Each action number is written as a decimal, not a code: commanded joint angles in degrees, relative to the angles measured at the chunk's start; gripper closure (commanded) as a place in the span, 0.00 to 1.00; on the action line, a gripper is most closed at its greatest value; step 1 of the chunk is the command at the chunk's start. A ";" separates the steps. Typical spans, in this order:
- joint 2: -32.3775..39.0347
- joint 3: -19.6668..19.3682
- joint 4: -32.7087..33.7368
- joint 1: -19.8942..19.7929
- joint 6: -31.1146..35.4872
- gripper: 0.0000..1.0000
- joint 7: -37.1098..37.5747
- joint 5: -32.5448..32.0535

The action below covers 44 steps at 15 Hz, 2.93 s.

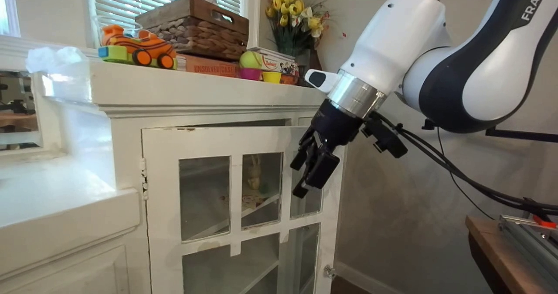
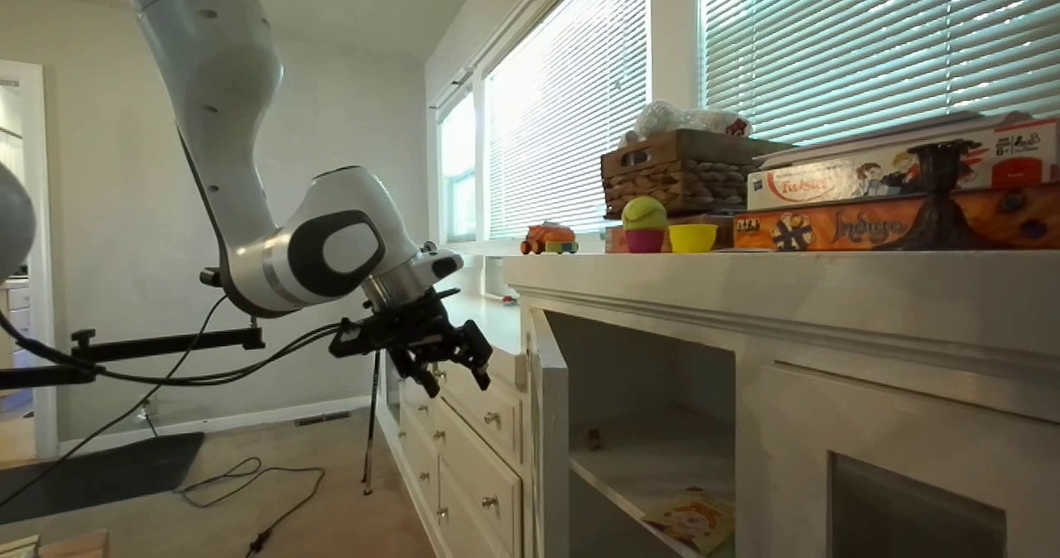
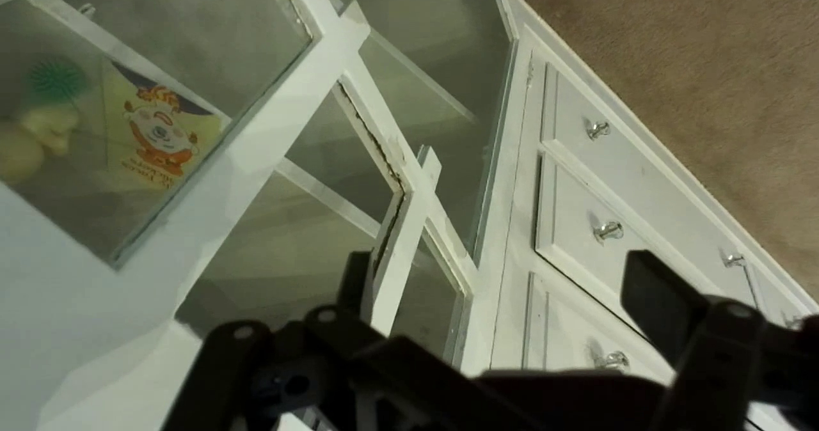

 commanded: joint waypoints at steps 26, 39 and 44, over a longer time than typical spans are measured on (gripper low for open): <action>10.53 -60.84 -2.94 55.92 3.07 0.50 5.28 5.88; 16.72 -62.78 -4.00 45.81 -0.48 1.00 4.53 6.41; 14.76 -54.92 -4.02 37.38 0.10 1.00 4.44 6.28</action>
